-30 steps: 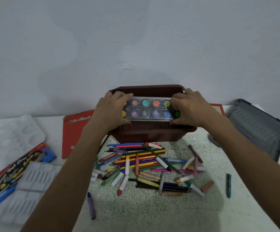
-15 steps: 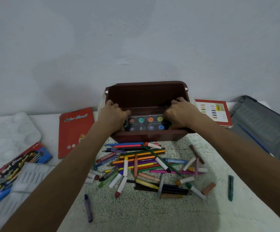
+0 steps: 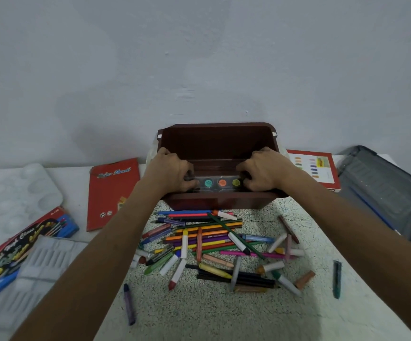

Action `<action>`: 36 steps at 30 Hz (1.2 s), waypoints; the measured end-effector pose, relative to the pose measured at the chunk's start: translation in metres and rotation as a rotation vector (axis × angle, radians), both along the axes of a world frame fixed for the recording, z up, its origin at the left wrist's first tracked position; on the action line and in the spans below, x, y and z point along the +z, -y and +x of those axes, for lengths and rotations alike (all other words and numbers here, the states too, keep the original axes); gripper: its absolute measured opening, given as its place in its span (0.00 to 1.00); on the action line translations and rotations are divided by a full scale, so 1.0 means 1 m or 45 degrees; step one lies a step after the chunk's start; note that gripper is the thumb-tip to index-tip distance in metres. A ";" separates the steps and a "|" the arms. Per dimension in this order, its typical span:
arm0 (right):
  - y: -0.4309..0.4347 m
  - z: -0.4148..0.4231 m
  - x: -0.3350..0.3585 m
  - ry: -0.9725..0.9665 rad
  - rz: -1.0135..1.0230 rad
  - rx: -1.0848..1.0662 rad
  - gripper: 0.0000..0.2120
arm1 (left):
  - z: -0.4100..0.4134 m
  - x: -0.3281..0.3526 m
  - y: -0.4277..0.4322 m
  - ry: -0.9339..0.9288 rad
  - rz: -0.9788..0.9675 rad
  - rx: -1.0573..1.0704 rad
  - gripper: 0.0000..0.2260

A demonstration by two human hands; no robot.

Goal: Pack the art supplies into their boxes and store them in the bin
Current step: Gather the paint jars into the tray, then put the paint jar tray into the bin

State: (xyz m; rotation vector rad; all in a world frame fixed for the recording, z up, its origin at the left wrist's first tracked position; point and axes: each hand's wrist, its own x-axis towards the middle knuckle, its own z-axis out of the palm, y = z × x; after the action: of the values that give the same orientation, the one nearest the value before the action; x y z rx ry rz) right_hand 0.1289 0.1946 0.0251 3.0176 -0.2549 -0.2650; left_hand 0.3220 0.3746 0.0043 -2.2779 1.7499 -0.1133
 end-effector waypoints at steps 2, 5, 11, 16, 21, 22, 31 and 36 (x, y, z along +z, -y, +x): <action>0.001 0.000 -0.001 0.166 0.086 -0.051 0.08 | 0.000 -0.001 0.000 0.000 -0.026 0.009 0.25; 0.002 -0.001 -0.001 0.456 0.185 -0.099 0.07 | 0.002 -0.002 0.002 -0.071 -0.089 0.019 0.23; 0.002 -0.002 -0.004 0.754 0.070 -0.137 0.10 | -0.001 0.004 0.002 -0.283 -0.266 0.020 0.17; 0.001 -0.004 -0.001 0.912 -0.038 -0.173 0.08 | -0.003 0.007 0.001 -0.315 -0.317 0.074 0.14; 0.001 -0.007 0.001 1.138 -0.160 -0.260 0.04 | -0.005 0.010 0.001 -0.251 -0.372 0.090 0.13; 0.002 -0.010 0.001 1.178 -0.176 -0.280 0.04 | -0.005 0.010 0.000 -0.244 -0.411 0.080 0.13; 0.023 -0.107 -0.019 1.066 -0.002 -0.565 0.08 | -0.050 0.024 0.009 -0.373 -0.940 0.036 0.12; 0.050 -0.176 -0.031 0.877 0.181 -1.019 0.13 | -0.132 0.043 0.074 -0.770 -1.001 -0.048 0.08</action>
State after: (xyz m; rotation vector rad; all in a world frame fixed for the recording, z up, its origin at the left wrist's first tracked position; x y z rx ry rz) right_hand -0.0473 0.1451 -0.0059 2.8368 -1.5322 0.7491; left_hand 0.1895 0.3009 0.0476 -3.0665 2.3521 -0.1509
